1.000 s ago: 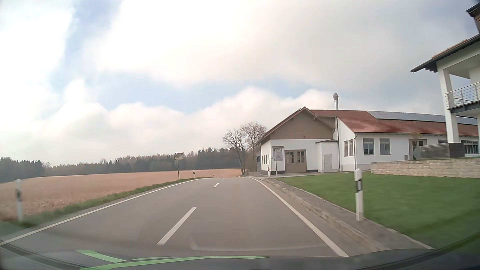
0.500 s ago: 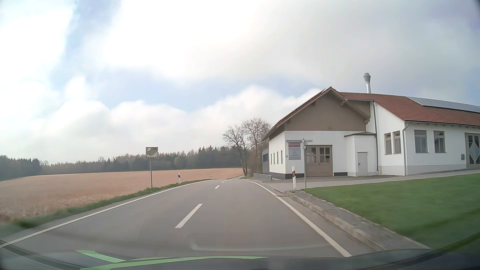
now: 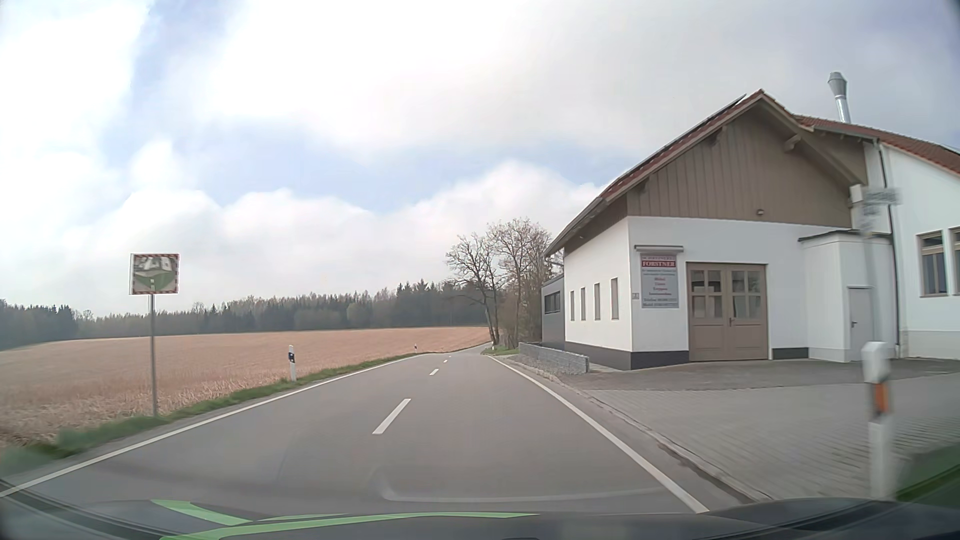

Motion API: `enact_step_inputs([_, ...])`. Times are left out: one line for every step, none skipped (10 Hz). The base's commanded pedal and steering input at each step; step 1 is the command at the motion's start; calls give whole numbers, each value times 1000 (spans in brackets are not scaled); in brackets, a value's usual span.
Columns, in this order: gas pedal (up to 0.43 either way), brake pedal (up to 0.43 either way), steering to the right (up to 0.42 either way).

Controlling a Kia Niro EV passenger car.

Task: Follow the waypoints while adhering to traffic rules and regulations

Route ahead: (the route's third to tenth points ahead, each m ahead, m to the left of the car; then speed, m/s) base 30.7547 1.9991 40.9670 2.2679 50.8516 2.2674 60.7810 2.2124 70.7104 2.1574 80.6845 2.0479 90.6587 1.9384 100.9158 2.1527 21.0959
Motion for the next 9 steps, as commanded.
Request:
enact_step_inputs([240,0,-5])
enact_step_inputs([228,0,-6])
enact_step_inputs([209,0,-6])
enact_step_inputs([189,0,-6])
enact_step_inputs([169,0,-6])
enact_step_inputs([169,0,-6])
enact_step_inputs([169,0,-6])
enact_step_inputs([169,0,-6])
enact_step_inputs([169,0,-6])
